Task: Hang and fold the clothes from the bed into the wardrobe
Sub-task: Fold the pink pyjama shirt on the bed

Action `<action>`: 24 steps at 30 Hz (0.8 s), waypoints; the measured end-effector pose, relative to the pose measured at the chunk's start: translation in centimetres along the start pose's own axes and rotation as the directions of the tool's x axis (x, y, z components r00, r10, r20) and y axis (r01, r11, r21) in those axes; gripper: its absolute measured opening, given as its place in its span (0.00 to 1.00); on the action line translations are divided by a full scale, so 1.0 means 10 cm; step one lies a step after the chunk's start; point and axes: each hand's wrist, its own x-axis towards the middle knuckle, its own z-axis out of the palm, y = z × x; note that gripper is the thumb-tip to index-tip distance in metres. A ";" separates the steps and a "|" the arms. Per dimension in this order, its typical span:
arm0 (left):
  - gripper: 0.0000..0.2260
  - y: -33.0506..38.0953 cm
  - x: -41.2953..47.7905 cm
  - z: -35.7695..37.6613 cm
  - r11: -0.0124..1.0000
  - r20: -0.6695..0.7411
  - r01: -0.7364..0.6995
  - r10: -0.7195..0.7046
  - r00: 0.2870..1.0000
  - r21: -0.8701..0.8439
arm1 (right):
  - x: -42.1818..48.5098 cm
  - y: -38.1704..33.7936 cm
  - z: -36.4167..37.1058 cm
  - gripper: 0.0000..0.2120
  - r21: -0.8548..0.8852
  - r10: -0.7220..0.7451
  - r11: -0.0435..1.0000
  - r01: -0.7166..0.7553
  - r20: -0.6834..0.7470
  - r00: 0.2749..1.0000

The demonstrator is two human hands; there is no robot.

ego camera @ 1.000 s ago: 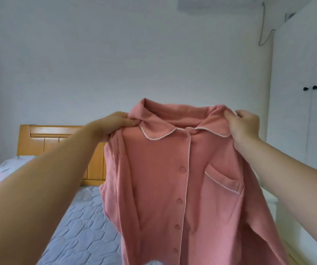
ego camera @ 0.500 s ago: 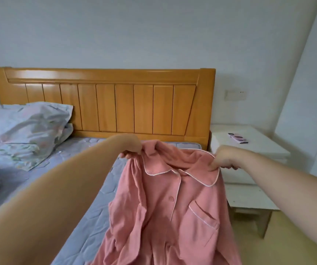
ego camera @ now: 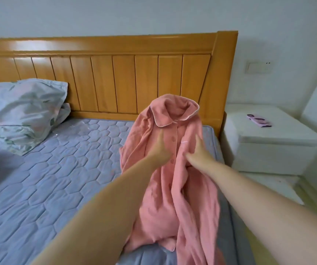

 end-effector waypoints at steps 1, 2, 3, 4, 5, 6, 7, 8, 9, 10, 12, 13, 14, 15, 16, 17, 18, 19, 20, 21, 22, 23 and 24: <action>0.37 -0.27 -0.15 0.15 0.986 0.073 0.117 -0.126 0.989 0.117 | -0.14 0.25 0.15 0.40 -0.033 -0.007 0.999 0.009 0.071 0.997; 0.36 -0.54 -0.29 0.30 0.951 0.122 0.177 -0.213 0.969 0.254 | -0.28 0.48 0.29 0.38 -0.053 -0.011 0.998 0.017 0.125 0.992; 0.34 -0.80 -0.44 0.45 0.913 0.165 0.175 -0.250 0.954 0.368 | -0.45 0.68 0.41 0.35 -0.062 0.000 0.998 0.011 0.164 0.986; 0.32 -1.02 -0.60 0.58 0.879 0.209 0.155 -0.272 0.939 0.450 | -0.63 0.86 0.53 0.33 -0.080 0.020 0.997 -0.005 0.189 0.982; 0.31 -1.21 -0.76 0.72 0.853 0.245 0.143 -0.299 0.922 0.501 | -0.81 1.02 0.64 0.32 -0.111 0.038 0.994 -0.015 0.209 0.977; 0.32 -1.38 -0.91 0.83 0.829 0.272 0.152 -0.341 0.900 0.539 | -0.98 1.17 0.74 0.32 -0.151 0.071 0.988 -0.035 0.240 0.968; 0.34 -1.54 -1.05 0.93 0.802 0.287 0.176 -0.396 0.872 0.571 | -1.14 1.30 0.84 0.35 -0.206 0.130 0.976 -0.072 0.287 0.949; 0.36 -1.66 -1.18 1.02 0.776 0.290 0.202 -0.444 0.848 0.597 | -1.30 1.44 0.92 0.39 -0.294 0.198 0.951 -0.096 0.338 0.920; 0.36 -1.77 -1.30 1.09 0.758 0.278 0.214 -0.463 0.841 0.616 | -1.44 1.55 0.98 0.42 -0.401 0.240 0.913 -0.079 0.371 0.897; 0.37 -1.85 -1.40 1.14 0.743 0.249 0.209 -0.454 0.855 0.636 | -1.55 1.66 1.01 0.44 -0.510 0.262 0.859 -0.036 0.379 0.888; 0.36 -1.95 -1.52 1.21 0.716 0.175 0.183 -0.396 0.902 0.674 | -1.68 1.77 1.00 0.44 -0.633 0.278 0.774 0.019 0.368 0.887; 0.35 -1.97 -1.55 1.22 0.702 0.148 0.166 -0.364 0.920 0.693 | -1.71 1.78 0.98 0.41 -0.660 0.288 0.751 0.020 0.355 0.889; 0.34 -1.97 -1.56 1.22 0.687 0.128 0.145 -0.330 0.935 0.712 | -1.70 1.78 0.93 0.36 -0.687 0.281 0.726 0.033 0.341 0.897; 0.32 -1.98 -1.56 1.21 0.673 0.118 0.120 -0.297 0.948 0.730 | -1.67 1.77 0.86 0.29 -0.732 0.259 0.678 0.071 0.328 0.908; 0.30 -1.98 -1.55 1.20 0.659 0.120 0.091 -0.268 0.956 0.747 | -1.61 1.76 0.76 0.23 -0.796 0.231 0.595 0.113 0.304 0.924; 0.28 -1.99 -1.55 1.17 0.648 0.127 0.062 -0.240 0.962 0.759 | -1.53 1.74 0.63 0.21 -0.860 0.198 0.494 0.126 0.252 0.947; 0.27 -2.00 -1.55 1.13 0.639 0.130 0.034 -0.209 0.969 0.769 | -1.44 1.74 0.46 0.20 -0.911 0.167 0.402 0.090 0.169 0.971; 0.26 -2.02 -1.55 1.08 0.626 0.126 0.015 -0.179 0.976 0.779 | -1.34 1.77 0.28 0.20 -0.945 0.138 0.328 0.012 0.061 0.988; 0.26 -2.05 -1.55 1.01 0.616 0.120 0.007 -0.165 0.979 0.788 | -1.26 1.82 0.11 0.22 -0.964 0.131 0.256 -0.069 -0.036 0.991; 0.26 -2.09 -1.56 0.94 0.612 0.117 0.011 -0.170 0.978 0.791 | -1.20 1.86 -0.02 0.24 -0.973 0.145 0.192 -0.129 -0.102 0.984; 0.28 -2.13 -1.58 0.87 0.617 0.125 0.017 -0.187 0.974 0.787 | -1.18 1.89 -0.09 0.27 -0.974 0.176 0.165 -0.153 -0.124 0.977; 0.29 -2.17 -1.61 0.79 0.619 0.130 0.025 -0.204 0.970 0.785 | -1.21 1.90 -0.11 0.29 -0.975 0.182 0.183 -0.125 -0.092 0.979; 0.31 -2.20 -1.65 0.71 0.610 0.134 0.024 -0.212 0.968 0.792 | -1.26 1.90 -0.06 0.30 -0.967 0.131 0.247 -0.054 -0.022 0.991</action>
